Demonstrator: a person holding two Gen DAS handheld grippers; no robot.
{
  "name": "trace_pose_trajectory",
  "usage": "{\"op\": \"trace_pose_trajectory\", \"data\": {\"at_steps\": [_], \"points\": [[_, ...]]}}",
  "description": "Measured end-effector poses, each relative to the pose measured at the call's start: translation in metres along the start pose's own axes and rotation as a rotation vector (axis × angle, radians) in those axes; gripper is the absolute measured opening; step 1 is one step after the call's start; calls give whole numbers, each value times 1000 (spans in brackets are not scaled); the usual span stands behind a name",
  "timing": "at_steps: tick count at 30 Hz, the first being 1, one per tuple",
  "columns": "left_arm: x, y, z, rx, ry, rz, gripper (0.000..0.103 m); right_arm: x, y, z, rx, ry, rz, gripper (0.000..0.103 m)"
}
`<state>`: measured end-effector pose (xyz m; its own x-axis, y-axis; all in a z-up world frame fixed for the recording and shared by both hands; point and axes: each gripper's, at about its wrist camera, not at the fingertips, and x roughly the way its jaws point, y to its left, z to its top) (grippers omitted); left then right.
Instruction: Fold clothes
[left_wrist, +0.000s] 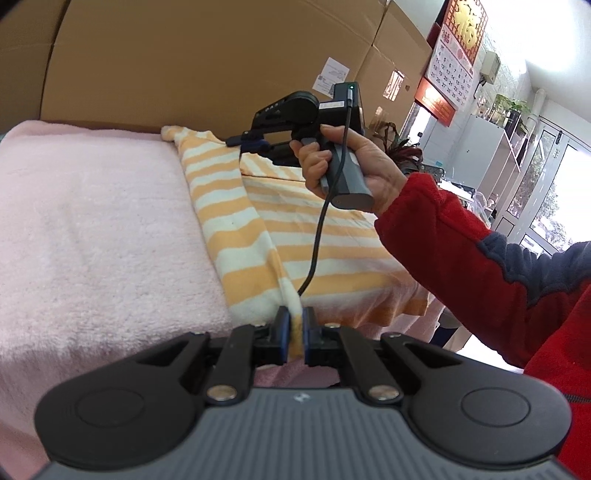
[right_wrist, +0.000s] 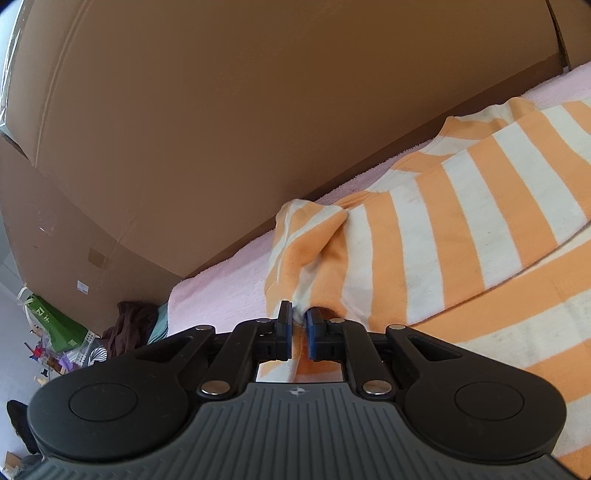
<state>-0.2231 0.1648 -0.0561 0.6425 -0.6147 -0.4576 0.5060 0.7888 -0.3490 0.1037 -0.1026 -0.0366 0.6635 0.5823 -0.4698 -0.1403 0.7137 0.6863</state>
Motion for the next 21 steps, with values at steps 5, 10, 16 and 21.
{"op": "trace_pose_trajectory", "data": {"at_steps": [5,10,16,21], "points": [[2,0,3,18,12,-31,0,0,-9,3,13,0,-3,9],[8,2,2,12,49,-50,0,2,-20,6,18,9,-19,9],[14,0,3,5,66,-61,0,8,-30,3,24,25,-21,9],[17,-2,4,6,76,-61,0,8,-34,2,11,37,0,10]]}}
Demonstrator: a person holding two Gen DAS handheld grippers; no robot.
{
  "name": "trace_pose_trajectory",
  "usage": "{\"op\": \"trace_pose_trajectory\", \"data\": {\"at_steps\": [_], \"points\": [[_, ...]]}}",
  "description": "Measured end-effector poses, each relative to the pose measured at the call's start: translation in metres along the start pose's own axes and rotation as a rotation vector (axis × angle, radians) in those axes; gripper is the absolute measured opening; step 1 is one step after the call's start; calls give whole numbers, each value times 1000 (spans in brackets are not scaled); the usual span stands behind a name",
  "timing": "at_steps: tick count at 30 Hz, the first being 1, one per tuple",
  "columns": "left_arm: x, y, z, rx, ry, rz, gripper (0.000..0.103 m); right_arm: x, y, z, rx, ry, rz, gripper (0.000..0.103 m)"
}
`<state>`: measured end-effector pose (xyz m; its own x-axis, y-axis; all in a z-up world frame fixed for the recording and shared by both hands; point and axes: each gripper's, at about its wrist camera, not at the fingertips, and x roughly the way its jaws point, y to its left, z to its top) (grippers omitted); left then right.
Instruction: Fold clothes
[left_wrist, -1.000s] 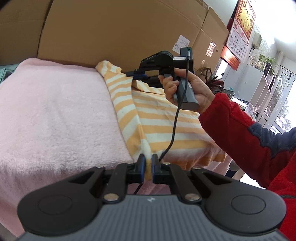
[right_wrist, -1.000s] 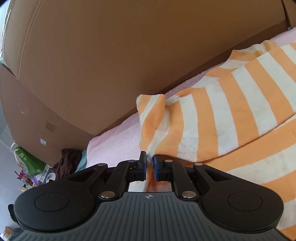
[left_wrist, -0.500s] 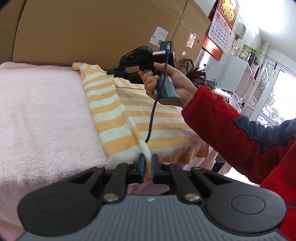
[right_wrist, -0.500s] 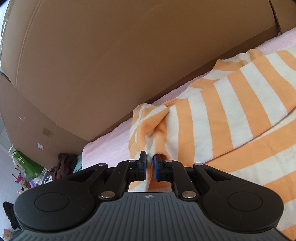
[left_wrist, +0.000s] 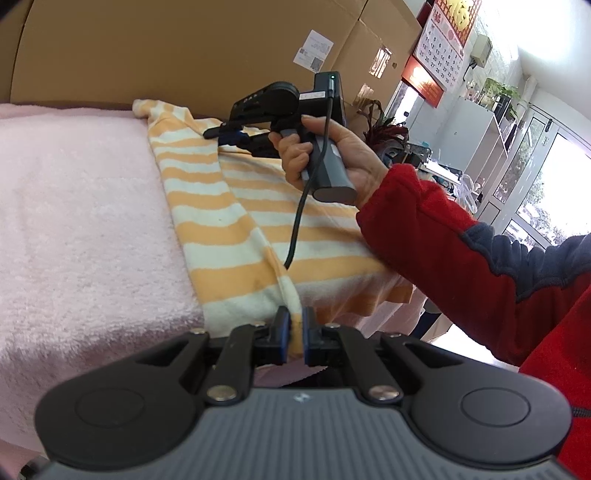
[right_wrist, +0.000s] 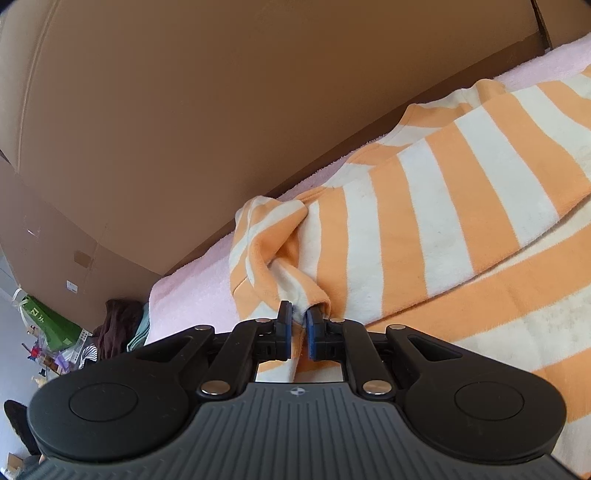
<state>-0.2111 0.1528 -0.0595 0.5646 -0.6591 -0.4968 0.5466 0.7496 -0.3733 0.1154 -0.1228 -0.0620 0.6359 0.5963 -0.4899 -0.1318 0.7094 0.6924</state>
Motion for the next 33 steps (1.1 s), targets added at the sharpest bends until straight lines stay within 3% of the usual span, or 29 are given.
{"op": "trace_pose_trajectory", "data": {"at_steps": [3,17,23,29,33], "points": [[-1,-1,2,1,0,-7,1,-12,-2,-6,-10,33,34,21],[20,-6,3,19,88,-56,3,-149,-6,-120,-148,195,320,21],[21,-16,-4,57,127,-54,4,-143,10,-157,-228,274,344,21],[-12,3,-5,65,69,89,4,-139,20,-173,-309,314,355,21],[-7,28,-7,0,63,111,4,-135,17,-184,-349,345,311,21]]}}
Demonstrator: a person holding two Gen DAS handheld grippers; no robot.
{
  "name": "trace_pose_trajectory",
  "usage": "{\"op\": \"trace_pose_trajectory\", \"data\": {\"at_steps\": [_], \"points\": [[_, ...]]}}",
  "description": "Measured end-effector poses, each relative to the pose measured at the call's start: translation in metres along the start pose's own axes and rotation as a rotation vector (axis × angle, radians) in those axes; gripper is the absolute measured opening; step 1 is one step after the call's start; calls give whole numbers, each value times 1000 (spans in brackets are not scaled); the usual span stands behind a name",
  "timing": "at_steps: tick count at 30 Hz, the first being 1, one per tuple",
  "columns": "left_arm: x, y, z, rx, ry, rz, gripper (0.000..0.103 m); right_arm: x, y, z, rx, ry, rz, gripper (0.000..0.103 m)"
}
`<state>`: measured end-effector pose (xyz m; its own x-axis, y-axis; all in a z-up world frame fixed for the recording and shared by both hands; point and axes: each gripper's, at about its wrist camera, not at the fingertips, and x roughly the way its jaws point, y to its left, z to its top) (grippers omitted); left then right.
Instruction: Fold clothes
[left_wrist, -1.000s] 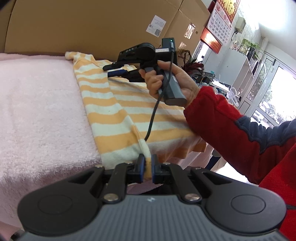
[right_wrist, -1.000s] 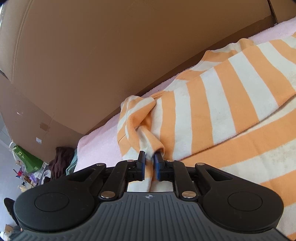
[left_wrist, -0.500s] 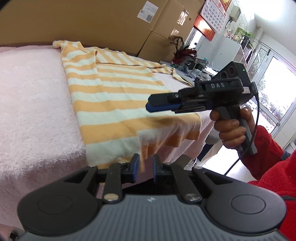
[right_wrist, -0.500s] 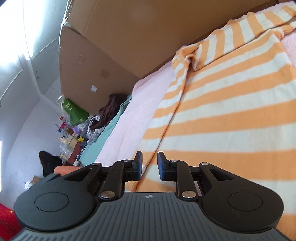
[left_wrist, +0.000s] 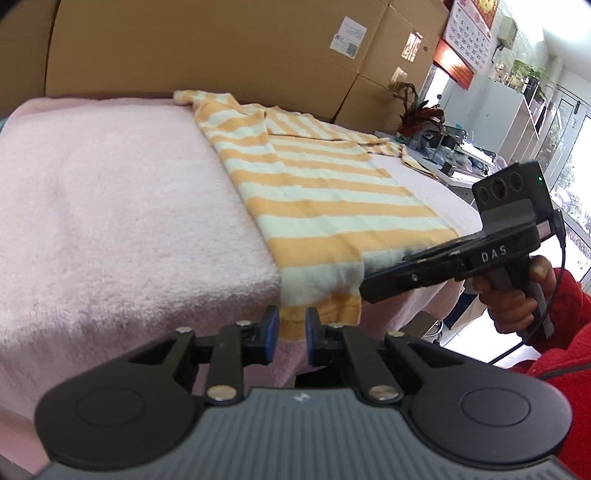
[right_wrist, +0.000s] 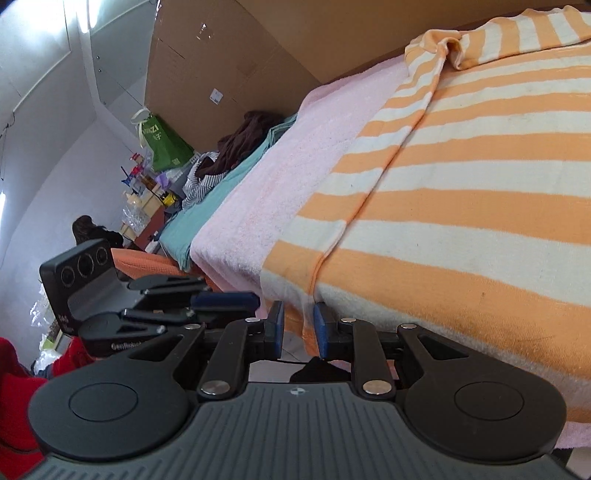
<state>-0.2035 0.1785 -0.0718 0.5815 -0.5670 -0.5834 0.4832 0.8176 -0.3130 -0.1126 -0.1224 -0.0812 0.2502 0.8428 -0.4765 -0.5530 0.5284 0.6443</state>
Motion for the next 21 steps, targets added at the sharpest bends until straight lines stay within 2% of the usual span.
{"op": "trace_pose_trajectory", "data": {"at_steps": [5,6,8,10,13,18,21], "points": [[17,0,0,15,8,-40,3,7,-4,-7,13,-5,-23,21],[16,0,0,12,7,-46,3,8,-5,-8,19,-10,-24,19],[15,1,0,6,5,-58,0,8,-6,-9,17,-19,-37,10],[12,-2,0,11,5,-73,0,3,-5,-9,4,-31,-36,7],[3,-10,-2,46,-2,-97,0,-8,-2,-9,-25,-35,-19,7],[6,-9,3,68,45,-90,0,-2,-9,-10,3,13,-50,7],[-10,-15,16,179,32,-69,0,-9,2,-1,-71,38,-54,13]]}}
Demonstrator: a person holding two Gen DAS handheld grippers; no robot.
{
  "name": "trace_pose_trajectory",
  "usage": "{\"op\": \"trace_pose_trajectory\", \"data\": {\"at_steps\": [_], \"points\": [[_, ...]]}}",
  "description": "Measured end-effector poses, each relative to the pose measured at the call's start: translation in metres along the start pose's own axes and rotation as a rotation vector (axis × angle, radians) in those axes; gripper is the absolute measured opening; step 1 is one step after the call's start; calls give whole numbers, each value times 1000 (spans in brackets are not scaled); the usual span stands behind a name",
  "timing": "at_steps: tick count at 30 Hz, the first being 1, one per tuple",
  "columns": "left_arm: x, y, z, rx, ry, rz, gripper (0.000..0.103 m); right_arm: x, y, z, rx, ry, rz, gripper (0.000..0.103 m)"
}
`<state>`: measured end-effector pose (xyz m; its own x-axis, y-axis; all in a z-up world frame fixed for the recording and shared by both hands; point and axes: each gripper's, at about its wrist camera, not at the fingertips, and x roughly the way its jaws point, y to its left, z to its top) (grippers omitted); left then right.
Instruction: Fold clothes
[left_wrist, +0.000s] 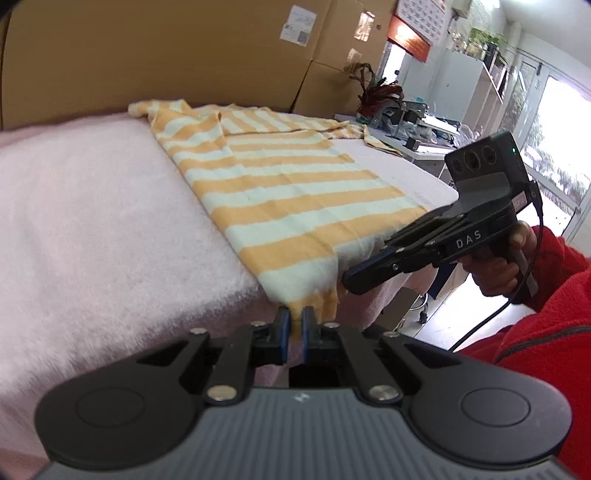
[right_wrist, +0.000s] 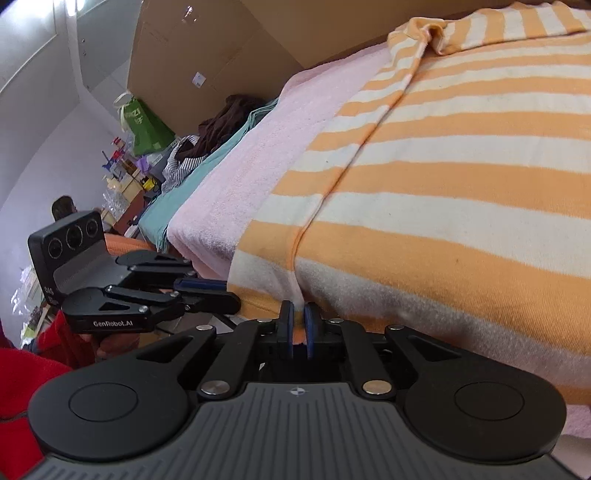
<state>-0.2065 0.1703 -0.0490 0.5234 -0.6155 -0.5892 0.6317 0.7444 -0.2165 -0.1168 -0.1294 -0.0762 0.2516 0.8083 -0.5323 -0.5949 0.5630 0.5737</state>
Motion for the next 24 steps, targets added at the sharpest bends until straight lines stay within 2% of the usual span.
{"op": "trace_pose_trajectory", "data": {"at_steps": [3,6,9,12,15,18,19,24], "points": [[-14,2,21,81,-49,20,4,-25,1,19,-51,-87,0,18],[-9,10,46,120,-110,21,4,-46,-24,47,67,-240,-1,23],[12,21,69,138,-117,4,9,-45,-60,80,285,-345,-122,26],[40,29,89,142,-114,48,9,-39,-89,111,408,-418,-312,26],[71,41,110,85,-133,93,11,-35,-119,133,531,-482,-406,25],[100,48,133,34,-158,161,14,-24,-140,150,616,-500,-469,25],[110,52,140,18,-161,181,21,-20,-144,155,644,-493,-487,25],[156,72,166,-32,-150,240,23,-5,-154,169,717,-524,-496,25]]}}
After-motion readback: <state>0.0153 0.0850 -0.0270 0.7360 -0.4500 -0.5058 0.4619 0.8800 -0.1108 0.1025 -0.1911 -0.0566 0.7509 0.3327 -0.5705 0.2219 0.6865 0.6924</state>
